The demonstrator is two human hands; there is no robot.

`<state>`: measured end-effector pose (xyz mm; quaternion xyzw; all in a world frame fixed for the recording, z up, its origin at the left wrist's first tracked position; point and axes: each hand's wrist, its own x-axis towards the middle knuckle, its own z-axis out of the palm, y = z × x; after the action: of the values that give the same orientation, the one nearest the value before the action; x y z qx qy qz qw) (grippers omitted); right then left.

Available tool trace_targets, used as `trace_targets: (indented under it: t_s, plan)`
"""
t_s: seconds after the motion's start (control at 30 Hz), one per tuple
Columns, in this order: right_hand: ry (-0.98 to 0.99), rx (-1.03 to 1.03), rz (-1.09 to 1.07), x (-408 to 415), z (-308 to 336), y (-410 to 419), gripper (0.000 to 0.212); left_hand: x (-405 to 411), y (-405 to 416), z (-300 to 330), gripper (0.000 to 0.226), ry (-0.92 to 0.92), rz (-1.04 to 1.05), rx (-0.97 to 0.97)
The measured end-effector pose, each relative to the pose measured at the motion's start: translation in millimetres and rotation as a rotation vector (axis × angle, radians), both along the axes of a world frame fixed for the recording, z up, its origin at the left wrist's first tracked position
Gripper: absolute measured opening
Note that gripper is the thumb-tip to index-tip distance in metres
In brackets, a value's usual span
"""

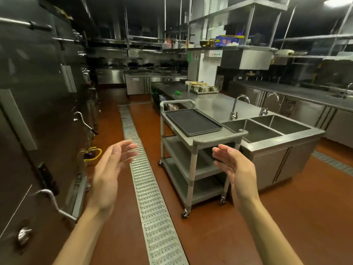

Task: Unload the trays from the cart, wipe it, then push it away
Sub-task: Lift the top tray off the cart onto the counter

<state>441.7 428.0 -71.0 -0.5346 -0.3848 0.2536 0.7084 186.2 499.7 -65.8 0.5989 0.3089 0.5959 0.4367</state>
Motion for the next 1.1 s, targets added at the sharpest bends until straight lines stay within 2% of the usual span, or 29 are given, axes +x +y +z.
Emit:
trace_targets:
  t_s: [0.27,0.9,1.03,1.1]
  plan:
    - [0.086,0.007,-0.01,57.2,-7.8,230.9,0.031,65.2,238.6,-3.2,0.042,0.043,-0.006,-0.009]
    - [0.14,0.026,-0.045,223.2,-20.6,660.4,0.03,228.6,674.6,-10.5,0.046,0.081,-0.023,-0.019]
    - [0.134,0.026,-0.073,245.9,-27.2,742.0,0.03,250.8,764.3,-14.9,0.057,0.069,-0.039,-0.008]
    - [0.135,0.018,-0.112,256.2,-34.1,781.4,0.03,265.0,811.9,-22.2,0.051,0.083,-0.076,-0.016]
